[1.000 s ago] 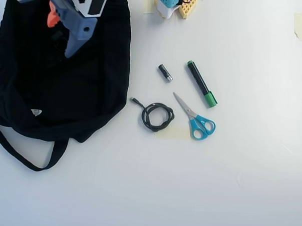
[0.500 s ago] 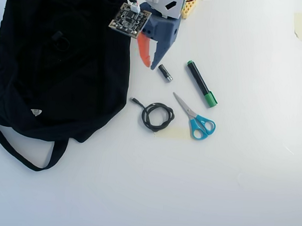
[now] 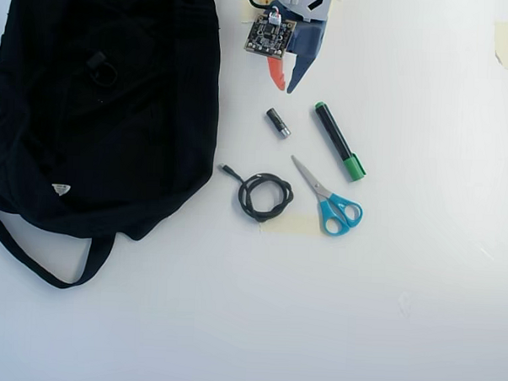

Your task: Put the bike light into the black bag

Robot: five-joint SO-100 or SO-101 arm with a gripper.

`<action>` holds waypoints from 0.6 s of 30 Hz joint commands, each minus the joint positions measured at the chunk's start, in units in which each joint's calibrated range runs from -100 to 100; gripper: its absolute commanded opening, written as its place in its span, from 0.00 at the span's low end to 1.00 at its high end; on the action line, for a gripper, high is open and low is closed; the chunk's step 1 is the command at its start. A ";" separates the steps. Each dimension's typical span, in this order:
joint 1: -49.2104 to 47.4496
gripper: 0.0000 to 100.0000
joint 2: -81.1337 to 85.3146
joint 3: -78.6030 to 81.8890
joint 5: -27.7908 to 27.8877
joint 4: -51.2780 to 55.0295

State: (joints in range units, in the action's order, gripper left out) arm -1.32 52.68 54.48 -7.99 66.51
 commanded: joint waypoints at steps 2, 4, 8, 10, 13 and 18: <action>-2.04 0.02 8.15 8.77 0.38 -2.00; -2.94 0.02 11.64 12.19 0.43 -2.00; -4.59 0.02 20.52 21.26 0.43 -2.00; -5.03 0.02 25.75 25.84 0.43 -2.00; -5.33 0.02 33.71 33.30 0.38 -1.91; -4.59 0.02 45.25 45.07 0.33 -0.79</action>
State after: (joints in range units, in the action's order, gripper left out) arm -6.10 92.53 94.81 -7.84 65.39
